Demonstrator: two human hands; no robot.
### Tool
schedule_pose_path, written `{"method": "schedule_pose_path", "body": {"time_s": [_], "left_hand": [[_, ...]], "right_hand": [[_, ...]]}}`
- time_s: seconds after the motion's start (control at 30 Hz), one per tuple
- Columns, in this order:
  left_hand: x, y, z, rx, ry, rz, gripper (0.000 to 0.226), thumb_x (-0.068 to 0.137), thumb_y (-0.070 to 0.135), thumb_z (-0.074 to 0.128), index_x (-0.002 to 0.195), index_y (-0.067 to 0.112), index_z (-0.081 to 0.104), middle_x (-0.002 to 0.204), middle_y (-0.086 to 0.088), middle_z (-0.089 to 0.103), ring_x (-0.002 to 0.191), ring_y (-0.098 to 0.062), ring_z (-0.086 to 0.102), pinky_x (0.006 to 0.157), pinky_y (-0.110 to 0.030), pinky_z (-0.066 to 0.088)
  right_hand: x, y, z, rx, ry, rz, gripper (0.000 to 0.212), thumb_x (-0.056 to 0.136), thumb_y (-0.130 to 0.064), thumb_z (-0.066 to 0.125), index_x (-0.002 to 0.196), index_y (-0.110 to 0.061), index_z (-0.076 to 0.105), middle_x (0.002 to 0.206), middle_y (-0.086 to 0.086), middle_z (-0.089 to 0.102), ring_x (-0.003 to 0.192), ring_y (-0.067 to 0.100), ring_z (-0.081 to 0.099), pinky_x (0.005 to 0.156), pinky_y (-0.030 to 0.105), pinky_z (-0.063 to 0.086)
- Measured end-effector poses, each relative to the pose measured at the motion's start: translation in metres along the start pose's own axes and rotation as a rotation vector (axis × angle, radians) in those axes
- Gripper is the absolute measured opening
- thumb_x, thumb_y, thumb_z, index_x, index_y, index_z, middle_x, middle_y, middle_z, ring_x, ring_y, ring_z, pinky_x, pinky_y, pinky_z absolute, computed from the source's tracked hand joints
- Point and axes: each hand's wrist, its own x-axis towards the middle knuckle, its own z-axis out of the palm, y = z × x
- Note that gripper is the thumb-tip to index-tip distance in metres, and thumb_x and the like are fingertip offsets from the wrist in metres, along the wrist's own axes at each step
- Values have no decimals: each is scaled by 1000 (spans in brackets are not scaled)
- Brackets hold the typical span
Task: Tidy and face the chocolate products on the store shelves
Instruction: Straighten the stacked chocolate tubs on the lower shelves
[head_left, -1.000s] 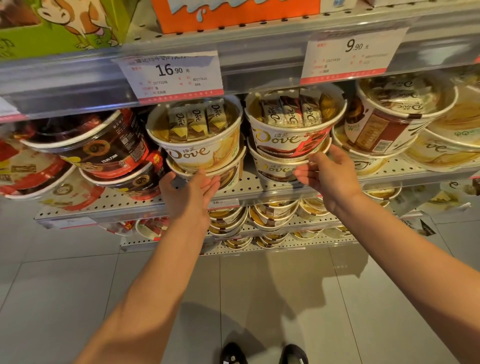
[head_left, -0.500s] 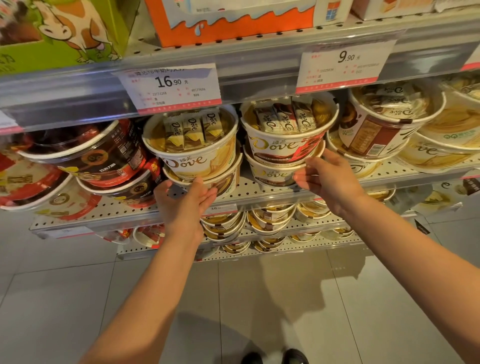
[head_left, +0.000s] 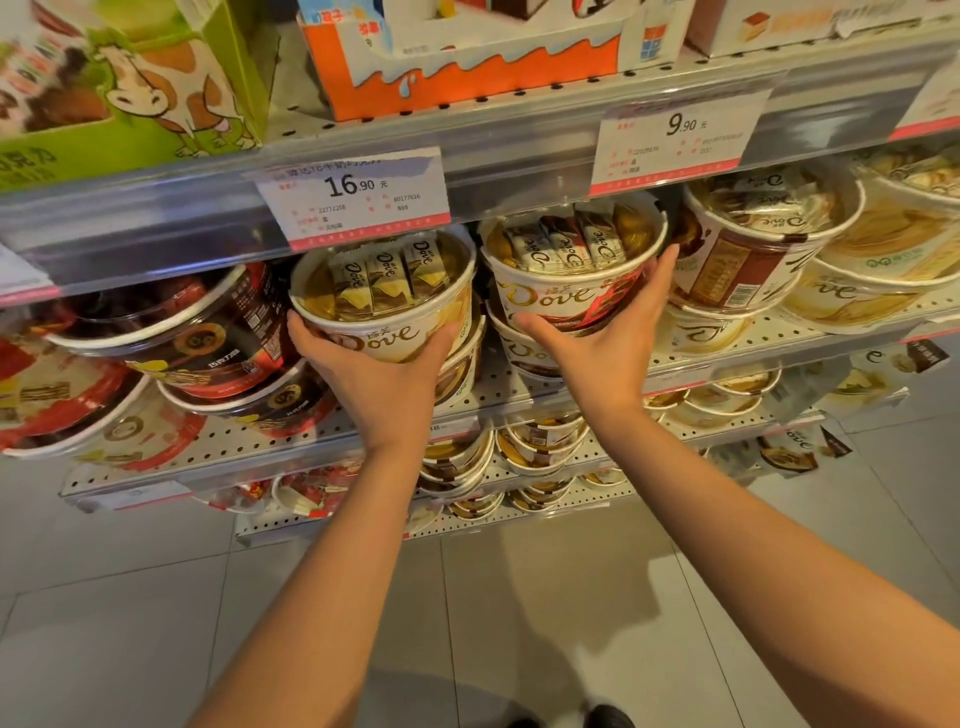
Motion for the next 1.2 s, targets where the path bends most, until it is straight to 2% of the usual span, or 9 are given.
{"method": "schedule_pose_path", "body": {"time_s": [0.1, 0.37, 0.5, 0.67, 0.9, 1.0, 1.07, 1.13, 1.2], "left_hand": [[2, -5, 5, 25, 24, -37, 133, 48, 37, 91, 146, 13, 4, 147, -9, 30, 133, -16, 33, 105, -19, 24], [2, -11, 8, 21, 74, -33, 124, 44, 44, 90, 141, 13, 20, 141, -4, 38, 129, -15, 38, 101, -19, 27], [1, -14, 11, 19, 90, -13, 124, 45, 46, 89, 142, 13, 19, 142, -6, 37, 129, -17, 39, 101, -19, 29], [-1, -12, 15, 51, 103, -30, 128, 45, 53, 86, 144, 13, 15, 145, -8, 34, 133, -21, 35, 111, -37, 31], [-21, -8, 23, 132, 154, -13, 119, 63, 57, 76, 147, 8, 9, 150, -14, 21, 140, -24, 21, 116, -41, 21], [-58, -2, 35, 85, -32, -204, 78, 80, 65, 53, 137, 13, 38, 137, -15, 44, 135, -32, 35, 110, -44, 30], [-85, 3, 45, 21, -160, -353, 86, 78, 76, 43, 134, 10, 48, 136, -16, 49, 129, -36, 42, 108, -49, 33], [-107, 16, 60, 55, -63, -309, 102, 70, 83, 43, 134, 4, 46, 136, -21, 48, 127, -36, 43, 106, -49, 35], [-120, 33, 78, 173, 197, -147, 103, 71, 81, 44, 129, -3, 43, 123, -30, 53, 116, -24, 50, 97, -37, 44]], "right_hand": [[0, -1, 11, -57, 50, 26, 139, 48, -57, 85, 149, -15, -1, 155, 5, 19, 143, 20, 19, 116, 45, 22], [5, 2, 8, -114, 111, 13, 127, 44, -60, 83, 145, -16, 20, 145, 1, 38, 134, 17, 35, 109, 44, 35], [5, 4, 8, -130, 103, -1, 126, 44, -61, 83, 144, -18, 19, 144, -1, 39, 134, 16, 37, 108, 45, 36], [8, 4, 4, -193, 67, -31, 128, 45, -62, 82, 145, -18, 16, 146, 0, 36, 135, 18, 35, 109, 45, 36], [5, 11, -19, -10, -80, -91, 121, 61, -42, 83, 149, -12, 7, 152, 6, 26, 141, 18, 24, 114, 43, 28], [-1, 17, -48, 8, -136, -150, 106, 73, -33, 78, 149, -7, 9, 154, 7, 22, 143, 16, 19, 116, 35, 24], [-1, 22, -70, 35, -166, -215, 96, 78, -27, 75, 148, -6, 13, 153, 8, 24, 142, 16, 22, 115, 36, 27], [4, 30, -95, 64, -178, -267, 86, 81, -23, 72, 146, -7, 19, 150, 8, 30, 139, 16, 29, 113, 33, 30], [13, 39, -122, 72, -154, -307, 76, 83, -21, 69, 143, -11, 23, 143, 5, 36, 134, 18, 36, 111, 29, 33]]}}
